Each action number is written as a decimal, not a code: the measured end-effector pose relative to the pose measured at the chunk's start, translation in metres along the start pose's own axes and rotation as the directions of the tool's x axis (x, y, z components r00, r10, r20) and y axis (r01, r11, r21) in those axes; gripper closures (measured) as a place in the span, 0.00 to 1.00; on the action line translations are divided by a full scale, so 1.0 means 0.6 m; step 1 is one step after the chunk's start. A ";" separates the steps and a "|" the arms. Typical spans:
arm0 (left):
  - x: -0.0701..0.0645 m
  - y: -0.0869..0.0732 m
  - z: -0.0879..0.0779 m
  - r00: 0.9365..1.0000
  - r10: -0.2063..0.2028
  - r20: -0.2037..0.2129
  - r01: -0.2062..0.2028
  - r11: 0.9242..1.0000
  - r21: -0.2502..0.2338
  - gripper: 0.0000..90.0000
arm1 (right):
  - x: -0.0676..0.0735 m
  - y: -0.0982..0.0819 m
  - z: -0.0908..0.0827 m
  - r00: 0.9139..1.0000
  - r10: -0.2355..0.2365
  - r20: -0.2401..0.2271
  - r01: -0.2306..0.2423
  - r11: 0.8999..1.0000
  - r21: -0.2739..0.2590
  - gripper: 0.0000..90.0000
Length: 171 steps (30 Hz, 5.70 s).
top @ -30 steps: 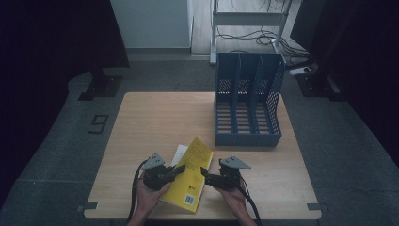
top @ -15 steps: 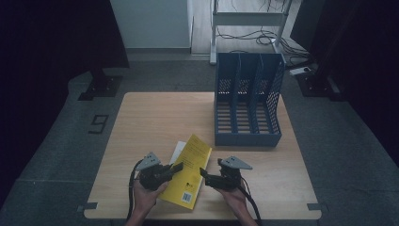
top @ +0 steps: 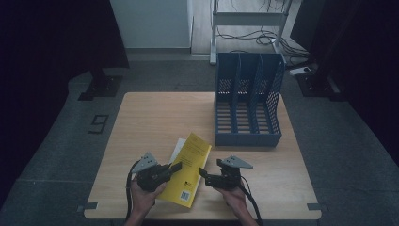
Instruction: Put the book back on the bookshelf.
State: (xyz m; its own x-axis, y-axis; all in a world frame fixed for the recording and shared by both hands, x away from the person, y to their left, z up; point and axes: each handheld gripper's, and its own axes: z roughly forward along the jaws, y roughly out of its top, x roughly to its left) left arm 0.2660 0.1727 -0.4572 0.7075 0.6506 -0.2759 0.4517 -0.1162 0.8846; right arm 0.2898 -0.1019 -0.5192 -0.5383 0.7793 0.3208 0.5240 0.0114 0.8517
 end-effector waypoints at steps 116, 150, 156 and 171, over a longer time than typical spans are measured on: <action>0.006 0.007 -0.024 0.992 0.014 0.128 -0.013 1.000 -0.005 0.96 | 0.008 0.041 -0.075 0.969 -0.107 -0.224 0.048 0.966 -0.253 0.49; -0.001 0.004 -0.011 0.970 0.090 0.224 -0.096 0.995 0.016 0.95 | 0.007 0.035 -0.059 0.950 -0.143 -0.278 0.087 0.975 -0.204 0.47; 0.011 0.003 -0.012 0.982 0.040 0.186 -0.045 0.999 0.020 0.95 | 0.024 0.035 -0.064 0.954 -0.216 -0.207 0.165 0.958 -0.236 0.59; 0.023 -0.002 -0.008 0.991 0.011 0.130 -0.013 1.000 0.014 0.83 | 0.031 0.046 -0.076 0.947 -0.221 -0.233 0.163 0.956 -0.244 0.77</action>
State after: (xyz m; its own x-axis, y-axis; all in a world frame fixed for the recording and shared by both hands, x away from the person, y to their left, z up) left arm 0.2729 0.1854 -0.4603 0.7772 0.5464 -0.3122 0.4497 -0.1351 0.8829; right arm 0.2640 -0.1155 -0.4709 -0.7793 0.5896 0.2121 0.2519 -0.0152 0.9676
